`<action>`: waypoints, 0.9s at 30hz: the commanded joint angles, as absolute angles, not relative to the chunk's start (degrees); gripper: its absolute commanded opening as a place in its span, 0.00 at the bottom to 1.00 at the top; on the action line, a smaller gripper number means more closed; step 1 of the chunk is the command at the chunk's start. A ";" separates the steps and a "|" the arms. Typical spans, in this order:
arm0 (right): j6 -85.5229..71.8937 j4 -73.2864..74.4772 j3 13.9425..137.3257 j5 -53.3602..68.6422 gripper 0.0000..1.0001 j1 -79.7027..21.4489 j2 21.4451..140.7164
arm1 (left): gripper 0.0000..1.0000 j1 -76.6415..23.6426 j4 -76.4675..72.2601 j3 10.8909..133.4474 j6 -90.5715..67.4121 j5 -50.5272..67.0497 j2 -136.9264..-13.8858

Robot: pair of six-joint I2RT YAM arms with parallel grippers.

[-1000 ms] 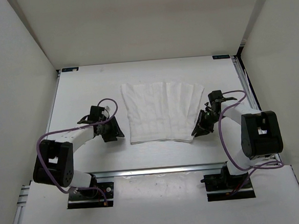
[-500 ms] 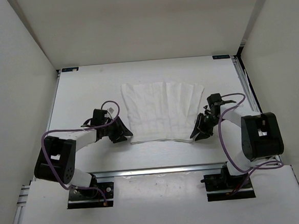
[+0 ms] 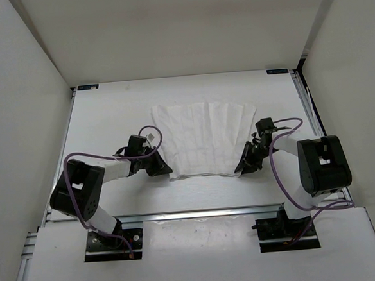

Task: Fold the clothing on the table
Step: Fold the skirt

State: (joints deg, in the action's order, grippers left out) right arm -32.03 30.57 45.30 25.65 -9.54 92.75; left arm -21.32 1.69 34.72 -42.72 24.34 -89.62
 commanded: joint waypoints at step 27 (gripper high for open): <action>-22.86 28.65 64.44 19.52 0.00 -8.61 80.43 | 0.00 -9.32 4.57 52.04 -36.05 42.97 -83.68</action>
